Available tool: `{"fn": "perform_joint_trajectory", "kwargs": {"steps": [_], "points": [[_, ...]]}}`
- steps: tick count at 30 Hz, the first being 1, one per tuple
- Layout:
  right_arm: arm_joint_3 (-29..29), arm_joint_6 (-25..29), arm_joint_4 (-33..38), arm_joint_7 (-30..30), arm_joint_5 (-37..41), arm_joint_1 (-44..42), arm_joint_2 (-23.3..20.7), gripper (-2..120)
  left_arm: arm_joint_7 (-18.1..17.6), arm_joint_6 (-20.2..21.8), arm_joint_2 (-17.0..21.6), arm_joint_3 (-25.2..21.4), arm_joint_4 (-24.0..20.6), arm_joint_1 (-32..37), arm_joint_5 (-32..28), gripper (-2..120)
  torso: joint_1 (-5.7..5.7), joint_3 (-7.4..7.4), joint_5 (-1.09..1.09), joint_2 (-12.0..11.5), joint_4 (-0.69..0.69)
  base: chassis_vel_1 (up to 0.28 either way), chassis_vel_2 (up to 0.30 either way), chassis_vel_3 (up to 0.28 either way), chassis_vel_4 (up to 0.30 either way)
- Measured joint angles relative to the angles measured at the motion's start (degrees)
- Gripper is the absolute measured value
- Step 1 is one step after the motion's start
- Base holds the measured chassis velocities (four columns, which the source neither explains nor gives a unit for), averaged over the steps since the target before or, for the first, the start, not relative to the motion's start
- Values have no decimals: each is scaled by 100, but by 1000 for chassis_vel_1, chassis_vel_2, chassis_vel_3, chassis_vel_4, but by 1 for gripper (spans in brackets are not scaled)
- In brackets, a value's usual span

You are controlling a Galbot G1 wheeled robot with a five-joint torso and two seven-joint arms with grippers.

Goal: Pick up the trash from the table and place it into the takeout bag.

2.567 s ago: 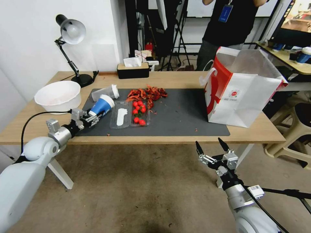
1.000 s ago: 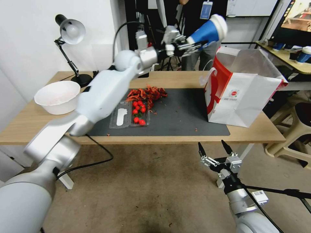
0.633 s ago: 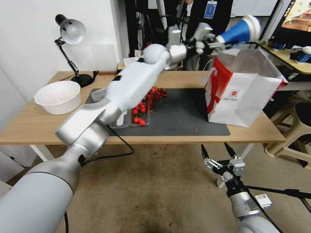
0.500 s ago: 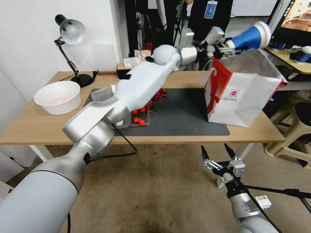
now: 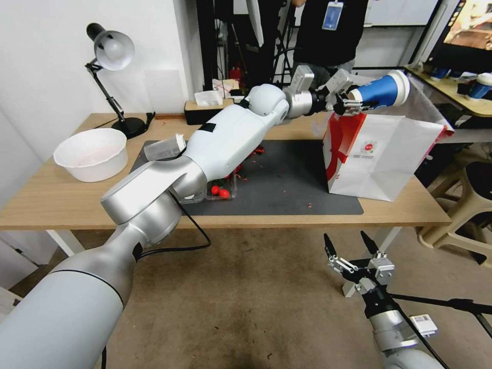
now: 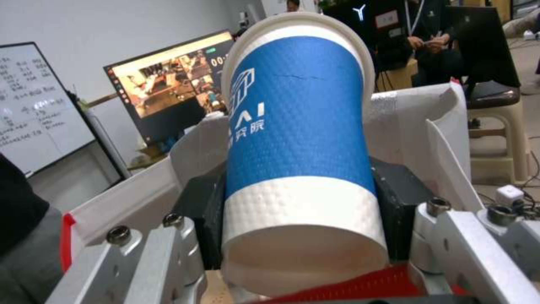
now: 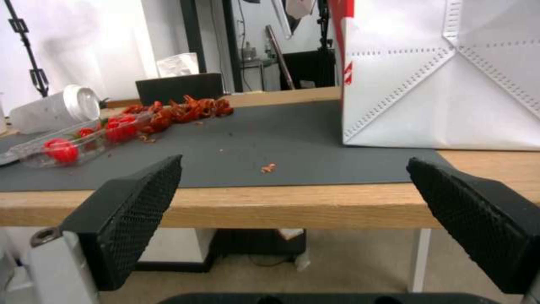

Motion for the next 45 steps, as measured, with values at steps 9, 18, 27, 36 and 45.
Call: {"fn": "perform_joint_trajectory", "kwargs": {"steps": [9,18,27,36,45], "points": [[-27,-9,-34,0,0,63,-1,100,-86,2,8,9,-75,-26,-20,80,0,0,0,0,-1,0,0,0,0],[-79,-18,-63,7,-6,99,14,100,-347,34,61,48,-319,45,-182,100,0,0,0,0,-5,0,0,0,0],[-121,-25,-67,11,-26,127,22,100,-1845,195,866,34,-1243,383,-822,100,0,0,-1,1,3,0,0,0,0],[-238,-52,-66,38,-80,192,33,100,-6174,-216,1552,-54,-2801,1309,-103,100,0,0,-2,1,-1,0,0,0,0],[-232,-70,-19,52,-122,144,8,100,-7192,-104,2251,-80,-3556,2031,415,100,0,0,-2,0,-1,0,0,0,0]]}}
